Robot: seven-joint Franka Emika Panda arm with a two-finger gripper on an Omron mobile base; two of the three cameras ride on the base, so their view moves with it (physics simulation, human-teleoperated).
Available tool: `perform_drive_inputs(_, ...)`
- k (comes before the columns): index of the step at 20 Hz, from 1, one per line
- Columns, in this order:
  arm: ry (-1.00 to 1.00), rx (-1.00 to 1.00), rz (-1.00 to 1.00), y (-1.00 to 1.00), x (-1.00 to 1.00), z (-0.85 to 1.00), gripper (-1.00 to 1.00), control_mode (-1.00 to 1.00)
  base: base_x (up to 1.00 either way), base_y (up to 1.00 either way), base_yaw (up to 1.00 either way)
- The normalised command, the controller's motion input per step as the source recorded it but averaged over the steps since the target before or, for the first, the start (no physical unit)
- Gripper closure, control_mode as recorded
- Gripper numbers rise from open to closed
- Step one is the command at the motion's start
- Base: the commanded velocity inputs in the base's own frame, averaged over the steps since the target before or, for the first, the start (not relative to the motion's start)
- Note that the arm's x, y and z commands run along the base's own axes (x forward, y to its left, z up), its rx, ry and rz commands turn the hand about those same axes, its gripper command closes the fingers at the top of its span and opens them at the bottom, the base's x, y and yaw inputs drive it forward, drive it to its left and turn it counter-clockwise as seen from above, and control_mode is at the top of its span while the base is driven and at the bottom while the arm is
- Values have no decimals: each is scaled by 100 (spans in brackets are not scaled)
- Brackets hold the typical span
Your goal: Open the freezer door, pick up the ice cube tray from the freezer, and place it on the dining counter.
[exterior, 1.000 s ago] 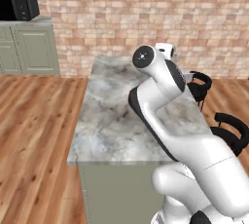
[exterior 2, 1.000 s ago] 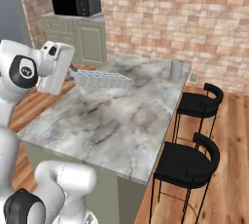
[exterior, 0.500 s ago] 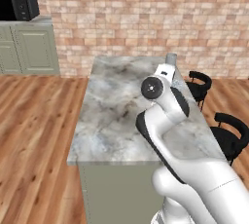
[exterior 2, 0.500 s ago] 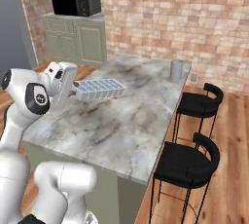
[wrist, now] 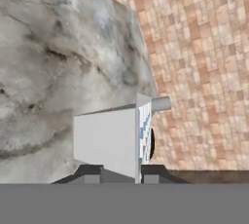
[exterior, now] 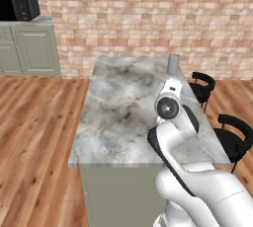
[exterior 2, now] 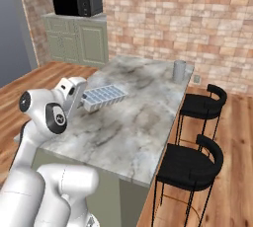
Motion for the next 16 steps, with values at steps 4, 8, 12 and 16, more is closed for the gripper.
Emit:
perform_drive_inputs(4, 11, 0, 0, 2, 21, -12, 100, -100, 0, 0, 0)
perform_drive_inputs(8, 8, 0, 0, 0, 25, -22, 100, -100, 0, 0, 0)
perform_drive_inputs(12, 0, 0, 0, 0, 40, -46, 100, -100, 0, 0, 0)
perform_drive_inputs(16, -1, 0, 0, 0, 47, -52, 100, -100, 0, 0, 0)
